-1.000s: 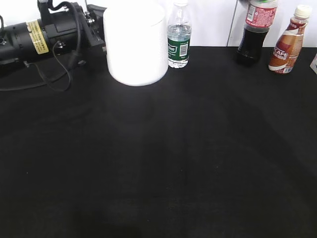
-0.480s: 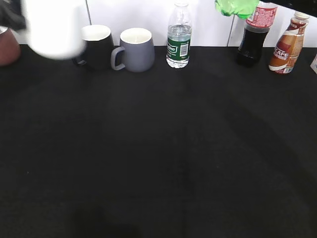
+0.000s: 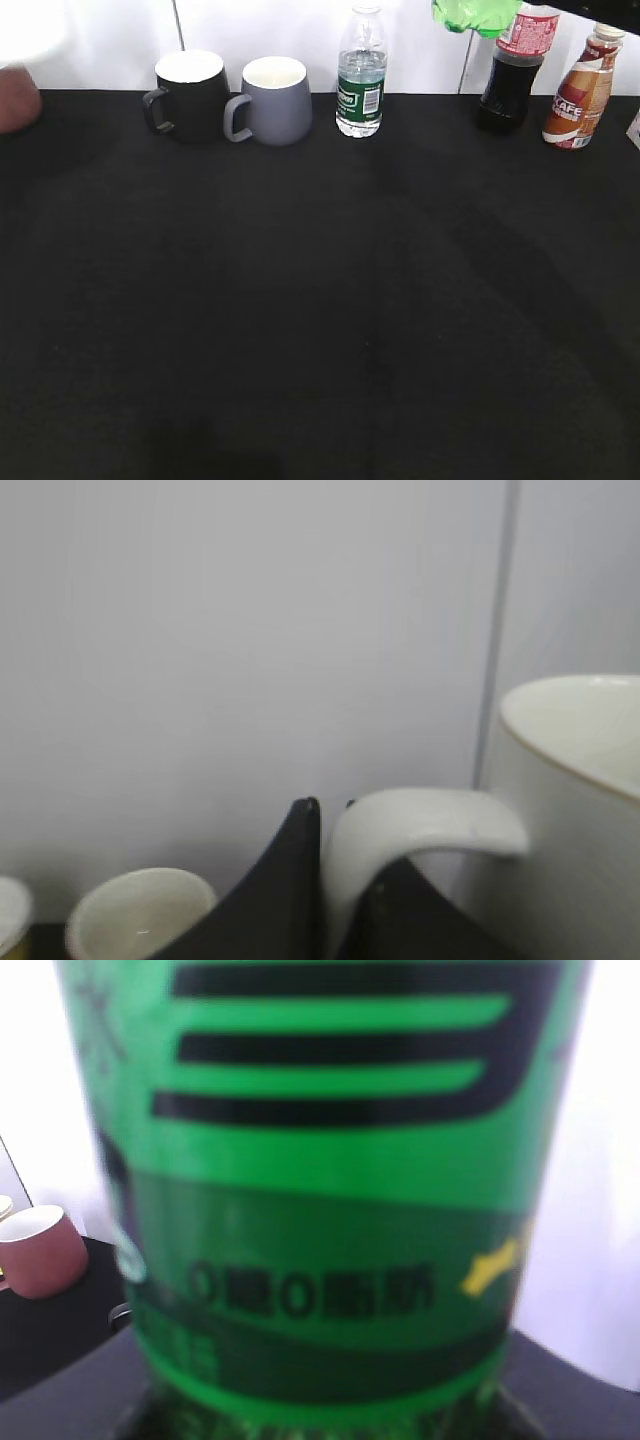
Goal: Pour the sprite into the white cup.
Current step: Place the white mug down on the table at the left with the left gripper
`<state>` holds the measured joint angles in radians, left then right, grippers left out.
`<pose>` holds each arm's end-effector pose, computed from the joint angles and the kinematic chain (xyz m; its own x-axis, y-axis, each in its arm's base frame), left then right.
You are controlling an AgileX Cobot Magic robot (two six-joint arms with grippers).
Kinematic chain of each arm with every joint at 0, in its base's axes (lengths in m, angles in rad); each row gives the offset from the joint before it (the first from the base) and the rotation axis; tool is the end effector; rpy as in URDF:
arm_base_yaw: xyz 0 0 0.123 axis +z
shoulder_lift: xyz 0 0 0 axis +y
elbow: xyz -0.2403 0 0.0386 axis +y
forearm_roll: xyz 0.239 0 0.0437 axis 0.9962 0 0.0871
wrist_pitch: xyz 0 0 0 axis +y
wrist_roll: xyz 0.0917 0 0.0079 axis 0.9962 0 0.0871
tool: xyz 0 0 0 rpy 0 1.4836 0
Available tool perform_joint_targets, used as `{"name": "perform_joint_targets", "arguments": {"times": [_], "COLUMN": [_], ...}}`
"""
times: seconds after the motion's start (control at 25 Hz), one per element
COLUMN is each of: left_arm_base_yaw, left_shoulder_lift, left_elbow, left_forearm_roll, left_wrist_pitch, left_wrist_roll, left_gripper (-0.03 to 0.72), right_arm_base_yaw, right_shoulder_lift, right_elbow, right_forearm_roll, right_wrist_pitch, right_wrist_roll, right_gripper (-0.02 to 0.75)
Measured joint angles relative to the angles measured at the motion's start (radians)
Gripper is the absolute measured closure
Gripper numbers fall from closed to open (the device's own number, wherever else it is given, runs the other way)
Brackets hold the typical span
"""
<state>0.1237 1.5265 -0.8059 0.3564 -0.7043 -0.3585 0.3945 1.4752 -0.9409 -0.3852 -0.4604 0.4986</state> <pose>0.3260 0.0196 0.2433 0.0301 -0.0767 -0.9966 0.1067 0.9916 -0.0731 0.3026 0.1426 0.2802 -0.0946 0.1204 -0.9882 -0.5248 0.8375 0.1523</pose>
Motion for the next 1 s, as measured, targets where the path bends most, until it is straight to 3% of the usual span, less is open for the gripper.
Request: {"name": "perform_joint_targets", "arguments": {"times": [0.16,0.2,0.24,0.28,0.48,0.72,1.0], "left_arm_base_yaw": [-0.137,-0.166,-0.240,-0.266,-0.274,-0.274,-0.269], "left_shoulder_lift": [-0.060,-0.060,-0.060,-0.060,0.058,0.254,0.389], "left_elbow": [0.107,0.120,0.156,0.164,0.169,0.169,0.168], "left_forearm_roll": [-0.492,-0.562,-0.717,-0.757,-0.761,-0.759,-0.766], "left_wrist_pitch": [0.008,-0.016,-0.096,-0.120,-0.176,-0.405,-0.420], "left_wrist_roll": [0.316,0.359,0.478,0.521,0.564,0.567,0.491], "left_gripper": [0.649,0.649,0.649,0.649,0.649,0.649,0.649], "right_arm_base_yaw": [0.000,0.000,0.000,0.000,0.000,0.000,0.000], "right_shoulder_lift": [0.000,0.000,0.000,0.000,0.000,0.000,0.000], "right_elbow": [0.000,0.000,0.000,0.000,0.000,0.000,0.000], "right_forearm_roll": [-0.004,-0.005,-0.007,-0.020,-0.080,-0.093,-0.164], "right_wrist_pitch": [-0.015,-0.024,-0.028,-0.029,-0.034,-0.035,-0.038], "right_wrist_roll": [0.019,0.025,0.028,0.035,0.059,0.062,0.107], "right_gripper": [0.359,0.359,0.359,0.359,0.359,0.359,0.359]}}
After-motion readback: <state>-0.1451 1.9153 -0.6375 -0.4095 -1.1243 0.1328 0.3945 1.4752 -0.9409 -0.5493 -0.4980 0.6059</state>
